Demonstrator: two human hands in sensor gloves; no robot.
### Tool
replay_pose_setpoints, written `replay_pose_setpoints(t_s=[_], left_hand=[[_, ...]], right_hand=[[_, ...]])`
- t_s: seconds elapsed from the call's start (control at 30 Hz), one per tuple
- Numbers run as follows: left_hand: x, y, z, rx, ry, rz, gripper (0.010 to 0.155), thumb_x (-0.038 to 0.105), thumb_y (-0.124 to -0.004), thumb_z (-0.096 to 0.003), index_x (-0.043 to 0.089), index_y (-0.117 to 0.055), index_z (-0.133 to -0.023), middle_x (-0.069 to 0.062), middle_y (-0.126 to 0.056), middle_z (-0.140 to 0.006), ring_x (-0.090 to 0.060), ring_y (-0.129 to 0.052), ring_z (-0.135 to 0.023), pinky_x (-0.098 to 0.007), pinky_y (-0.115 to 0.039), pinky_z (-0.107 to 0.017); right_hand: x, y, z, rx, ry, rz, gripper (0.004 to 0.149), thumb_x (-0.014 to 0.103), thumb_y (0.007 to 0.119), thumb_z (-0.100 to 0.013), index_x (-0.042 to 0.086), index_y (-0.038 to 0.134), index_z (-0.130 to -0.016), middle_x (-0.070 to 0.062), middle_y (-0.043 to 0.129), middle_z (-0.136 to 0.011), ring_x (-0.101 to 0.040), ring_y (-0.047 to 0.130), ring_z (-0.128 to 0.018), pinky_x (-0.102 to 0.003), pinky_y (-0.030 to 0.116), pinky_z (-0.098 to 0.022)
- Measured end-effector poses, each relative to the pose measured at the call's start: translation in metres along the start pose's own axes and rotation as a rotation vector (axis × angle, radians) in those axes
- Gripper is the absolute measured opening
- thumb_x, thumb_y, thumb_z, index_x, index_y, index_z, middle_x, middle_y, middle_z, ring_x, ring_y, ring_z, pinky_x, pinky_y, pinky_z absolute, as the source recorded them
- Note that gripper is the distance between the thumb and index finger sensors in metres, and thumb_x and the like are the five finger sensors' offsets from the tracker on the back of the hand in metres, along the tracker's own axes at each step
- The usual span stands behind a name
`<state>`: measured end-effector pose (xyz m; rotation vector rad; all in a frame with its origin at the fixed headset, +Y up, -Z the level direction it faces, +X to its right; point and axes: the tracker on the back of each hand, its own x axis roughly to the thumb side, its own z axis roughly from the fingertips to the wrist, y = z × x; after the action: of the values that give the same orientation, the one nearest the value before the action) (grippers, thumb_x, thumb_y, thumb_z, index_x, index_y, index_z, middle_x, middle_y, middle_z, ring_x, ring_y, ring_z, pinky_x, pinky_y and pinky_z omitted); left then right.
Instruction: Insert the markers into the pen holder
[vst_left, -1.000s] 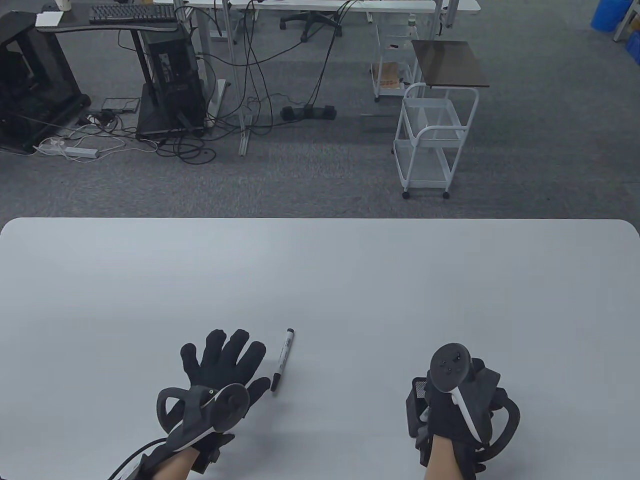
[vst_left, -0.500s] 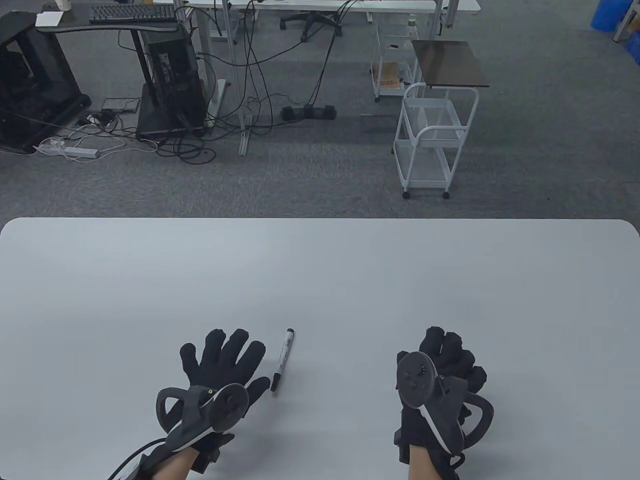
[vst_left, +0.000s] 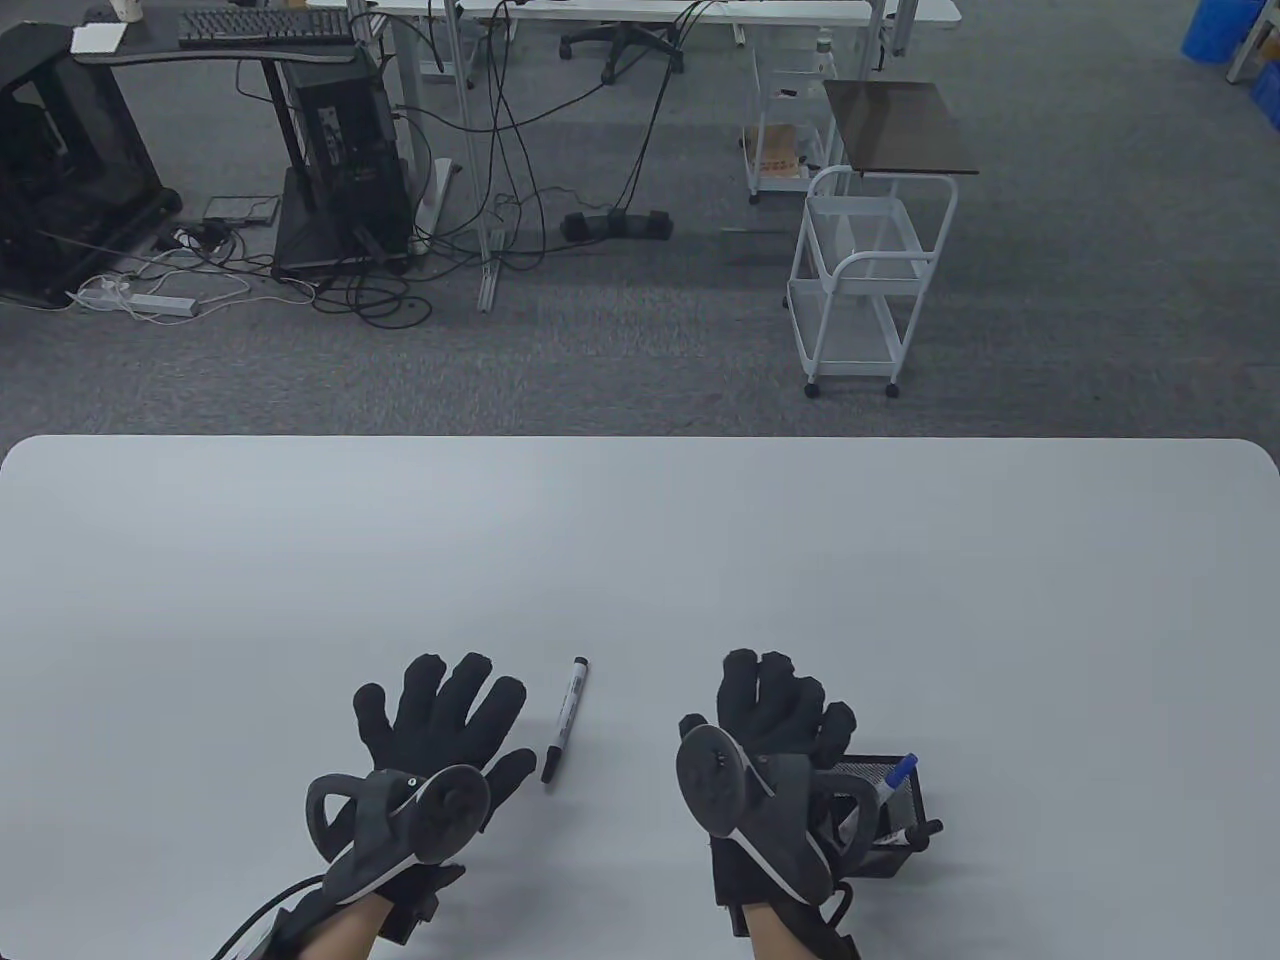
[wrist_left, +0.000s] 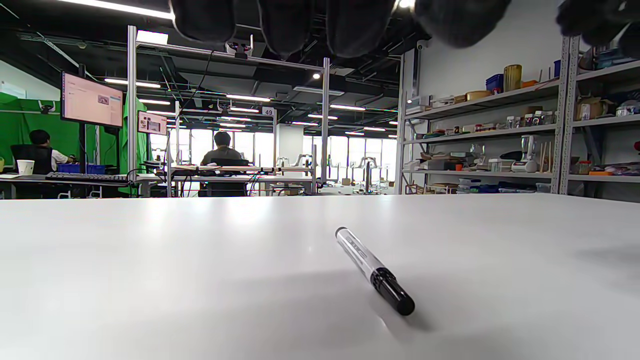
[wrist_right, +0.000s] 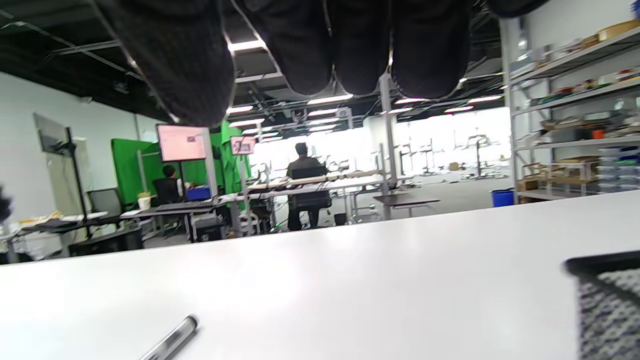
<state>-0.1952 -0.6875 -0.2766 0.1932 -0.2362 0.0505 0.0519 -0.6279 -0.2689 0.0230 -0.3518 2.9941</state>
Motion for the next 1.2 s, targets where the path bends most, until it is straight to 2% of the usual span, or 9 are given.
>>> replay_pose_setpoints(t_s=[0.2,0.33,0.6,0.77,1.03,1.2], left_hand=[[-0.004,0.003,0.0,0.013,0.007,0.018,0.066,0.064,-0.059,-0.0576,0.043,-0.046,-0.119,0.002,-0.038,-0.133,-0.047,-0.037,-0.125,-0.078,-0.025,-0.077],[-0.008,0.004,0.0,0.021,0.02,0.032,0.066,0.064,-0.059,-0.058,0.043,-0.047,-0.119,0.002,-0.038,-0.133,-0.047,-0.038,-0.125,-0.078,-0.025,-0.077],[-0.016,0.008,0.0,0.031,0.041,0.061,0.065,0.063,-0.059,-0.0582,0.042,-0.047,-0.119,0.001,-0.039,-0.133,-0.047,-0.038,-0.124,-0.079,-0.025,-0.077],[-0.017,0.008,-0.001,0.034,0.045,0.059,0.065,0.063,-0.059,-0.0582,0.042,-0.047,-0.119,0.002,-0.038,-0.133,-0.048,-0.038,-0.124,-0.079,-0.025,-0.077],[-0.017,0.009,-0.001,0.031,0.046,0.053,0.065,0.063,-0.059,-0.0581,0.043,-0.047,-0.119,0.002,-0.038,-0.133,-0.047,-0.038,-0.125,-0.079,-0.025,-0.077],[-0.017,0.009,-0.001,0.029,0.044,0.054,0.066,0.064,-0.059,-0.0578,0.042,-0.046,-0.119,0.002,-0.038,-0.133,-0.048,-0.037,-0.125,-0.079,-0.025,-0.077]], right_hand=[[0.038,0.029,-0.009,0.08,-0.091,0.005,0.07,0.042,0.079,-0.061,-0.002,0.062,-0.114,-0.037,0.059,-0.114,-0.063,0.07,-0.096,-0.079,0.044,-0.064],[0.059,0.051,-0.017,0.129,-0.093,-0.015,0.069,0.042,0.078,-0.062,-0.002,0.062,-0.113,-0.036,0.062,-0.11,-0.059,0.073,-0.094,-0.078,0.045,-0.064],[0.082,0.099,-0.04,0.276,0.025,-0.071,0.067,0.042,0.076,-0.063,-0.001,0.059,-0.111,-0.032,0.066,-0.103,-0.051,0.08,-0.087,-0.073,0.049,-0.065],[0.095,0.124,-0.045,0.333,0.095,-0.02,0.07,0.045,0.075,-0.063,-0.003,0.056,-0.11,-0.032,0.067,-0.099,-0.046,0.083,-0.08,-0.072,0.051,-0.063],[0.1,0.151,-0.05,0.469,0.219,-0.04,0.078,0.048,0.072,-0.063,-0.012,0.049,-0.108,-0.032,0.07,-0.091,-0.038,0.085,-0.071,-0.071,0.056,-0.058],[0.101,0.157,-0.052,0.516,0.269,-0.032,0.083,0.05,0.069,-0.064,-0.016,0.044,-0.107,-0.032,0.069,-0.089,-0.037,0.084,-0.067,-0.071,0.055,-0.056]])
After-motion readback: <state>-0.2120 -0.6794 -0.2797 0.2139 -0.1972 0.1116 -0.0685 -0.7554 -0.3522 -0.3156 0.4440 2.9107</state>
